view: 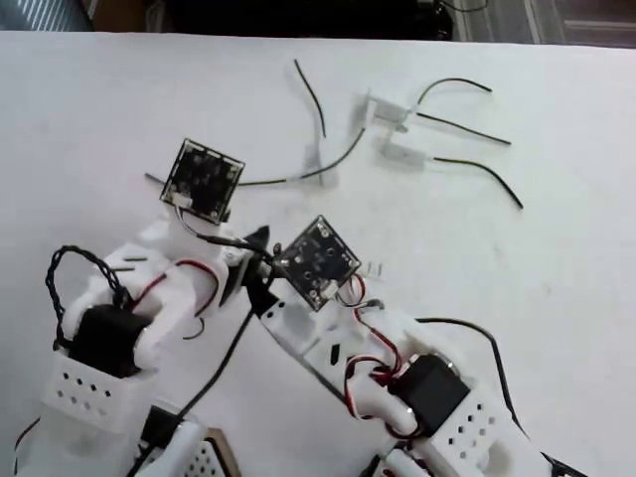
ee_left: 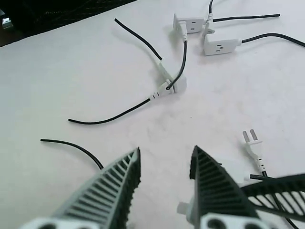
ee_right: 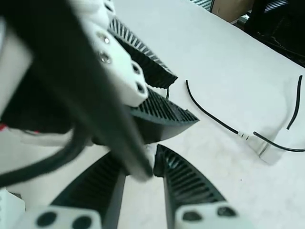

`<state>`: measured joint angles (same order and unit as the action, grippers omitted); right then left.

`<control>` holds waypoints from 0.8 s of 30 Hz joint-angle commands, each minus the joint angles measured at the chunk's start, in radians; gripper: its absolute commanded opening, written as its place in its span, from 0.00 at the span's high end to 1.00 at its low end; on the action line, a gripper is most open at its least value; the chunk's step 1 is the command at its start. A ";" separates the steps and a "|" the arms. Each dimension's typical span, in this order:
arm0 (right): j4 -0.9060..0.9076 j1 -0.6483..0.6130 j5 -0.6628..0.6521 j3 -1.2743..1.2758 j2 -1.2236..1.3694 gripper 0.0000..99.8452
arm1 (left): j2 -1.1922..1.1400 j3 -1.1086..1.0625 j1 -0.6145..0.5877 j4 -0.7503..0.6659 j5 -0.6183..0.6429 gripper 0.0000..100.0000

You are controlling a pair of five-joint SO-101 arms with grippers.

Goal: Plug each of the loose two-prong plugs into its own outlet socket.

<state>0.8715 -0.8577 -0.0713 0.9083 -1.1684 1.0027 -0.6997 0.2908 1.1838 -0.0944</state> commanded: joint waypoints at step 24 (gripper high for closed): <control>-0.185 0.277 0.008 0.118 0.196 0.98 | -0.251 -0.005 -0.475 -0.020 -0.227 0.72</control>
<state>0.7411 -0.6368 -0.0713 1.0326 -1.0595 0.8615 -0.7135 -0.1619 1.1838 -0.2478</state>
